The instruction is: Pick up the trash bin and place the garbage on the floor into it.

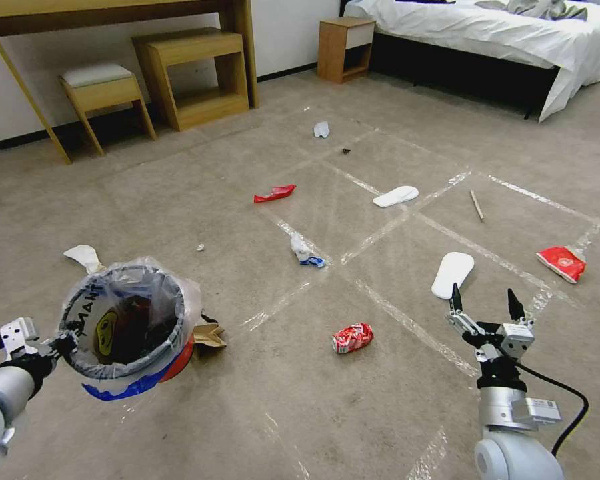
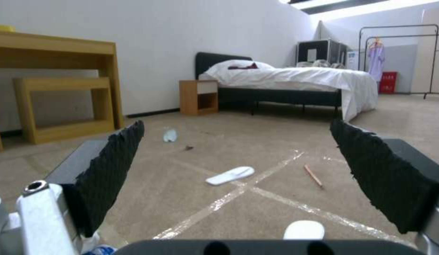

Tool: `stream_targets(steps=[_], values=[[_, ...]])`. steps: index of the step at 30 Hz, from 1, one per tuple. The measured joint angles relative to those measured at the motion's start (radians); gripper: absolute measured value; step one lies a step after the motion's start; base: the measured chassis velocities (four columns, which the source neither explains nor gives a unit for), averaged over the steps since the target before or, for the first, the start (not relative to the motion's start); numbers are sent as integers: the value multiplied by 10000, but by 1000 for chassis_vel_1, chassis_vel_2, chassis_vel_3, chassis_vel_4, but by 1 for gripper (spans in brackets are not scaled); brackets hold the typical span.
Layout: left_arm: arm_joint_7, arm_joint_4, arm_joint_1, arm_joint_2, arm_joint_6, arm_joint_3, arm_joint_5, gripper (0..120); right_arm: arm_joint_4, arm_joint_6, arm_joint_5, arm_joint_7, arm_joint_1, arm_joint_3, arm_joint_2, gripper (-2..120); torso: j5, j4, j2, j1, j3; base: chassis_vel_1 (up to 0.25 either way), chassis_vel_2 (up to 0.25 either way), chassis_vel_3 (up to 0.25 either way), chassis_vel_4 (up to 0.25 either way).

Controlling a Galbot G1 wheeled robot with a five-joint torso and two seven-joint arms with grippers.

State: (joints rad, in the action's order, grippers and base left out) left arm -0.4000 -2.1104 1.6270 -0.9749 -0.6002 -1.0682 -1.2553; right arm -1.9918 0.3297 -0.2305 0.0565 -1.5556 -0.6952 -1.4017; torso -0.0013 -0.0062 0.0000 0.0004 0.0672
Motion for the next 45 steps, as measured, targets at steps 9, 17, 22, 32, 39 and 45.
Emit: stream_targets(steps=[9,17,22,32,39,45], values=[[1,87,-97,29,16,32,5,1,173,-87,-96,1,163,27,87,100,0,0,0,0,0,0,0,0,0],[2,157,-151,-40,21,130,59,1,178,-199,-91,-6,166,27,166,100,0,0,0,0,0,0,0,0,0],[2,181,-102,-55,22,140,99,1,140,-239,-84,-12,160,28,176,100,0,0,0,0,0,0,0,0,0],[-44,198,57,57,-6,-121,37,1,117,-290,-81,-14,170,55,201,100,-1,0,0,0,0,-4,6,3,-4],[-40,391,91,167,-14,-245,-5,1,214,-289,-36,-12,236,146,111,100,-1,0,0,0,2,-43,54,38,-45],[-34,416,81,210,-13,-253,-16,1,216,-386,-74,158,267,273,126,100,-2,0,0,0,1,0,0,0,0]])
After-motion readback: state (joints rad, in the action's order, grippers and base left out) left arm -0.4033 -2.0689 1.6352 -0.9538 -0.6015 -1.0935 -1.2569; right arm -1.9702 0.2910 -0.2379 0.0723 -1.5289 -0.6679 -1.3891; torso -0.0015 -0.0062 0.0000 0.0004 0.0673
